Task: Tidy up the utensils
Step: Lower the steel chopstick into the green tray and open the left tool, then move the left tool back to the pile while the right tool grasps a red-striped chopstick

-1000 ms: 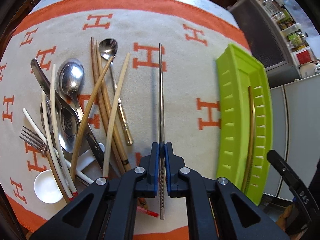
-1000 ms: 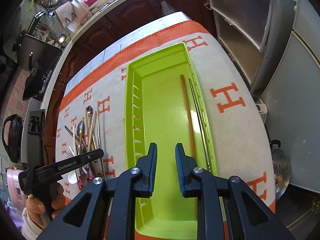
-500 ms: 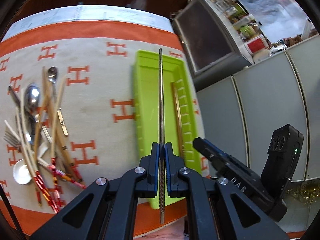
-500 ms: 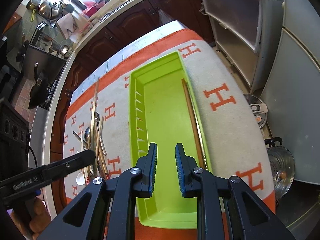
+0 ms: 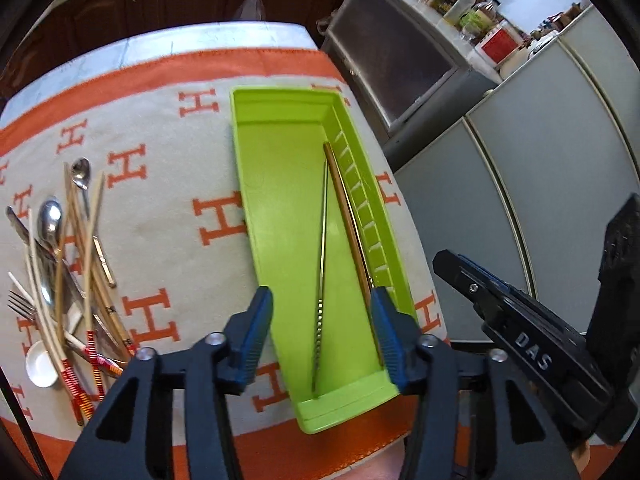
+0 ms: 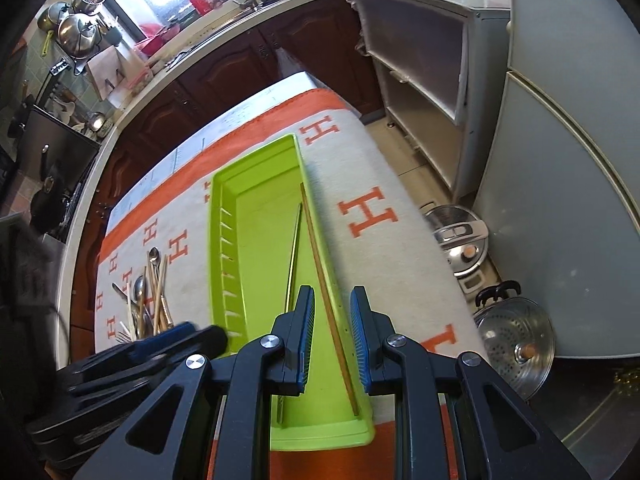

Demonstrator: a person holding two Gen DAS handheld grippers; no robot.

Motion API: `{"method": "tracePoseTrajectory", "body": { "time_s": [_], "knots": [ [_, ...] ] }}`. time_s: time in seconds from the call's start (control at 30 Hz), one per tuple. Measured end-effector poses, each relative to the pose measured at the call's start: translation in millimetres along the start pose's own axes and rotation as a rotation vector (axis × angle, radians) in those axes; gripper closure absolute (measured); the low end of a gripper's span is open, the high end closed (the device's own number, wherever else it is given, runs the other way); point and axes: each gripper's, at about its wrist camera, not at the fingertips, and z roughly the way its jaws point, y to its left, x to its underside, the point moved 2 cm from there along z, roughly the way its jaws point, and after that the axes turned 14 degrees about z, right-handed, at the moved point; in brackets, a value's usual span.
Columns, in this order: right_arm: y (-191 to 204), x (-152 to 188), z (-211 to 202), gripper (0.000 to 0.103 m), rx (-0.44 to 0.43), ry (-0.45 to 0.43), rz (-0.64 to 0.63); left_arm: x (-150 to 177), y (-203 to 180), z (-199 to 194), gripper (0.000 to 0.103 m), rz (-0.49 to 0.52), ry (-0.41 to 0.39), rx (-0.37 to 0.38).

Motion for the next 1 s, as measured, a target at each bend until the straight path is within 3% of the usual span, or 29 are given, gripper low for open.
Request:
{"method": "tracePoseTrajectory", "body": {
  "time_s": [0.07, 0.13, 0.4, 0.63, 0.8, 1.0],
  "knots": [
    [-1.4, 1.8, -1.6, 0.084, -0.001, 0.003, -0.004, 5.5, 5.3, -16.6, 0.036, 0.003, -0.045, -0.036],
    [-0.2, 6.1, -3.7, 0.084, 0.005, 0.003, -0.015, 12.8, 13.5, -30.4, 0.03, -0.005, -0.077, -0.063],
    [32.9, 28.2, -4.6, 0.084, -0.01, 0.028, -0.086, 49.2, 66.4, -81.5, 0.03, -0.072, -0.158, -0.245],
    [72.3, 49.8, -7.3, 0.084, -0.018, 0.041, -0.171, 86.6, 110.6, -104.6, 0.03, -0.129, -0.172, -0.373],
    [105.8, 63.6, -7.3, 0.084, -0.019, 0.048, -0.236, 104.4, 137.3, -114.5, 0.03, -0.16, -0.173, -0.436],
    [148.4, 78.4, -4.3, 0.084, -0.032, 0.063, -0.323, 124.7, 175.8, -123.7, 0.025, -0.226, -0.165, -0.461]
  ]
}}
